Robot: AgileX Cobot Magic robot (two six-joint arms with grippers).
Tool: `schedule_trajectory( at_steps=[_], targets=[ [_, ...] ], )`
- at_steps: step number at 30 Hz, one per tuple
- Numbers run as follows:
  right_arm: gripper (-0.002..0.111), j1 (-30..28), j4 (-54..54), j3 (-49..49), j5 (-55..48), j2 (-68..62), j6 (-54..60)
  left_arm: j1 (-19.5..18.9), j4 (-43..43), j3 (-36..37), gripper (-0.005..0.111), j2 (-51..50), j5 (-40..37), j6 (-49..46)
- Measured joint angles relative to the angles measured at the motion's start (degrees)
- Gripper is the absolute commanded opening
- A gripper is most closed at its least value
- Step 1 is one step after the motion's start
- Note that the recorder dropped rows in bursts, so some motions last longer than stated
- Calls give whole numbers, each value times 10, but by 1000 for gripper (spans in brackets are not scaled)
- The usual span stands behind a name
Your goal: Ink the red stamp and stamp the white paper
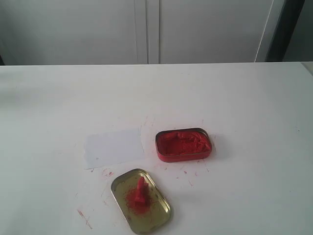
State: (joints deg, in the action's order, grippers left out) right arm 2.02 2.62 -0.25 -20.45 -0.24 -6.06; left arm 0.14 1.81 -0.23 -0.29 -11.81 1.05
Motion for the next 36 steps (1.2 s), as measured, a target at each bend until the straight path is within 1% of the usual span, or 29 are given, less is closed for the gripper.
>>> schedule_trajectory(
  at_steps=[24,27,31,36],
  targets=[
    [0,0,0,0,7,0,0,0,0,0,0,0,0,0],
    [0,0,0,0,56,0,0,0,0,0,0,0,0,0],
    [0,0,0,0,150,0,0,0,0,0,0,0,0,0],
    [0,0,0,0,223,0,0,0,0,0,0,0,0,0]
  ],
)
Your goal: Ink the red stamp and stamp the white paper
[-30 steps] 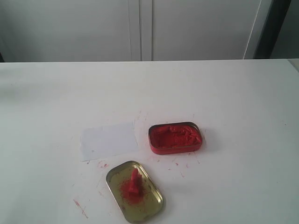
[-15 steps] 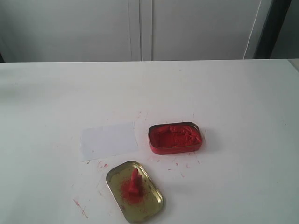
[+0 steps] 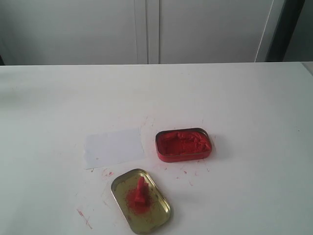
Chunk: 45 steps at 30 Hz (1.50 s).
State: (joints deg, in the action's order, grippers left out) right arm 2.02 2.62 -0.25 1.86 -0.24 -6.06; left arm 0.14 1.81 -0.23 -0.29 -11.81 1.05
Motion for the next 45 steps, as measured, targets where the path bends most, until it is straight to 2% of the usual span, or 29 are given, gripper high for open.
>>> schedule_trajectory(
  at_steps=[9,38,45],
  targets=[
    [0,0,0,0,65,0,0,0,0,0,0,0,0,0],
    [0,0,0,-10,77,0,0,0,0,0,0,0,0,0],
    [0,0,0,-69,-2,0,0,0,0,0,0,0,0,0]
  ],
)
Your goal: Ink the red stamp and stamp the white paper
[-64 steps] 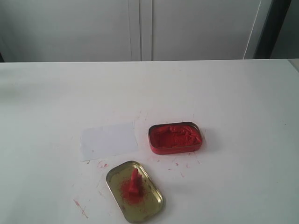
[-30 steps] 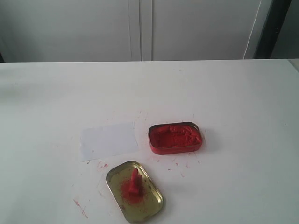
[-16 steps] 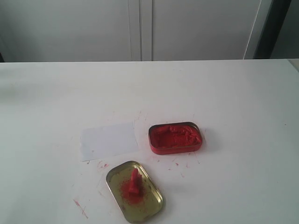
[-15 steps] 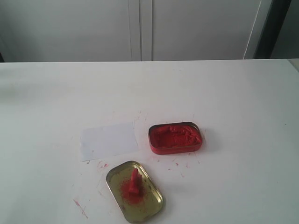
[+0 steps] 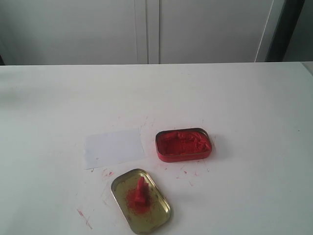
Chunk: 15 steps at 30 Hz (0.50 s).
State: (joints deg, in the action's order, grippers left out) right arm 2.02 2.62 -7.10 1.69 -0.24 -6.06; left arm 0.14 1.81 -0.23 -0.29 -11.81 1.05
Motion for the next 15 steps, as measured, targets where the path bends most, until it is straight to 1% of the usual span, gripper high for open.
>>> schedule_trajectory(
  at_steps=[5,15],
  targets=[
    [0,0,0,-35,-69,0,0,0,0,0,0,0,0,0],
    [0,0,2,-91,-166,-5,0,0,0,0,0,0,0,0]
  ],
)
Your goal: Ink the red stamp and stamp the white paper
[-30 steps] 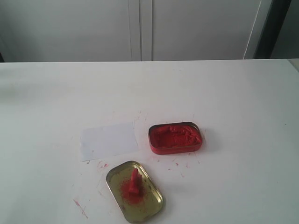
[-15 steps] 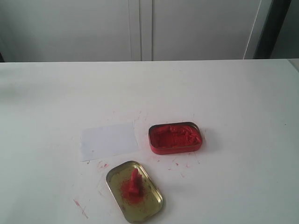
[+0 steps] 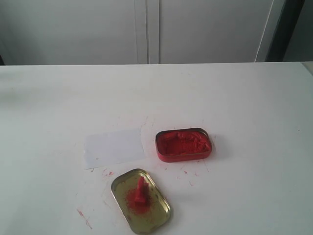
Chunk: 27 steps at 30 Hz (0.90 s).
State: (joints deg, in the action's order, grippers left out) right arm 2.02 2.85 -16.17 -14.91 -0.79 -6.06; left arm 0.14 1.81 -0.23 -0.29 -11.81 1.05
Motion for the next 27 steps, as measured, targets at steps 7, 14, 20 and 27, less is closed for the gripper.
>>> schedule_trajectory(
  at_steps=[7,14,20,27],
  targets=[
    [0,0,-1,-51,-72,-78,0,0,0,0,0,0,0,0],
    [0,0,-12,-100,-147,-167,0,0,0,0,0,0,0,0],
    [0,0,-17,-132,-215,-236,0,0,0,0,0,0,0,0],
    [0,0,-17,-152,-256,-301,0,0,0,0,0,0,0,0]
  ],
)
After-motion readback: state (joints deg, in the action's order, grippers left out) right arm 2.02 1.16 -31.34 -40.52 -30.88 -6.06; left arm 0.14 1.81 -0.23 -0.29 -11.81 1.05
